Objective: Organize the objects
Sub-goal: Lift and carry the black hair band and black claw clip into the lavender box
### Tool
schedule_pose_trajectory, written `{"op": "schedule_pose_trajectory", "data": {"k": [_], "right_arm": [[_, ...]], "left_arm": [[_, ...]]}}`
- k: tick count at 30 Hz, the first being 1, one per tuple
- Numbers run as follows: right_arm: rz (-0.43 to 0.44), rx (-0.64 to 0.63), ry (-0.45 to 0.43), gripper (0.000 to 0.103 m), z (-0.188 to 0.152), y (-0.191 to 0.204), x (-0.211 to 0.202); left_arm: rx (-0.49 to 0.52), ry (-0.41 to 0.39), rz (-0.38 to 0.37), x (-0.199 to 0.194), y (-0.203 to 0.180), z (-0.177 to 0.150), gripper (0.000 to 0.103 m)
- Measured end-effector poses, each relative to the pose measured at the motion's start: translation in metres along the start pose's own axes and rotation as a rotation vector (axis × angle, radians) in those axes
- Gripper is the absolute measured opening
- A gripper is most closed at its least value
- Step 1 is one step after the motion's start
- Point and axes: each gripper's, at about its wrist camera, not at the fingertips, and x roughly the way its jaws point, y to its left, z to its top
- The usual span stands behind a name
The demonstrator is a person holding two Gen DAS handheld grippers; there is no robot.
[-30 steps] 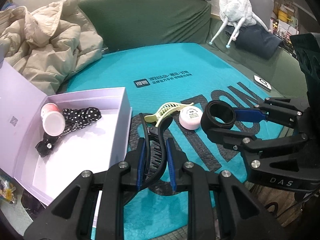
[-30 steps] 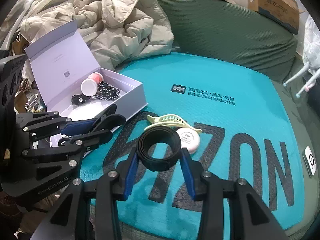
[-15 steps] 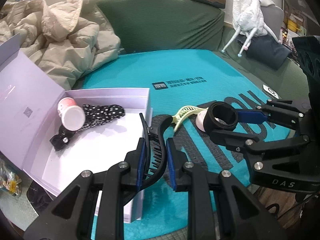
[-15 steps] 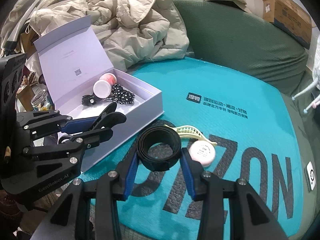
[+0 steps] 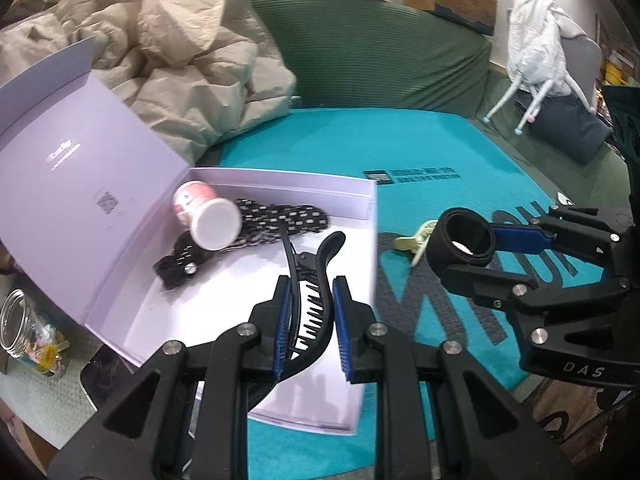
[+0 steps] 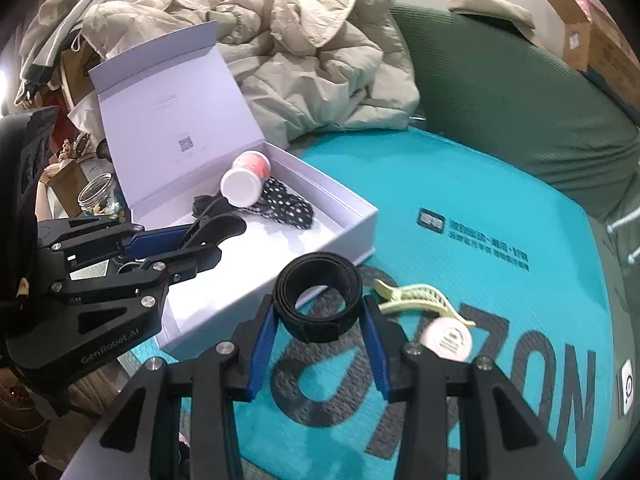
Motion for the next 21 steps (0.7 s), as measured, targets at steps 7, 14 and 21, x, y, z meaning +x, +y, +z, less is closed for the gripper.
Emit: {"op": "schedule_pose_trajectory", "data": {"k": [7, 14, 21], "right_arm": [[0.026, -0.037, -0.001, 0.042, 0.014, 0.015, 0.013], [0.052, -0.073, 0.003, 0.042, 0.028, 0.029, 0.026], [0.086, -0.103, 0.023, 0.042, 0.039, 0.042, 0.045]], "left_arm": [[-0.047, 0.006, 0.043, -0.002, 0.024, -0.003, 0.019], [-0.079, 0.023, 0.069, 0.002, 0.044, -0.005, 0.019], [-0.11, 0.051, 0.096, 0.008, 0.059, -0.007, 0.019]]}}
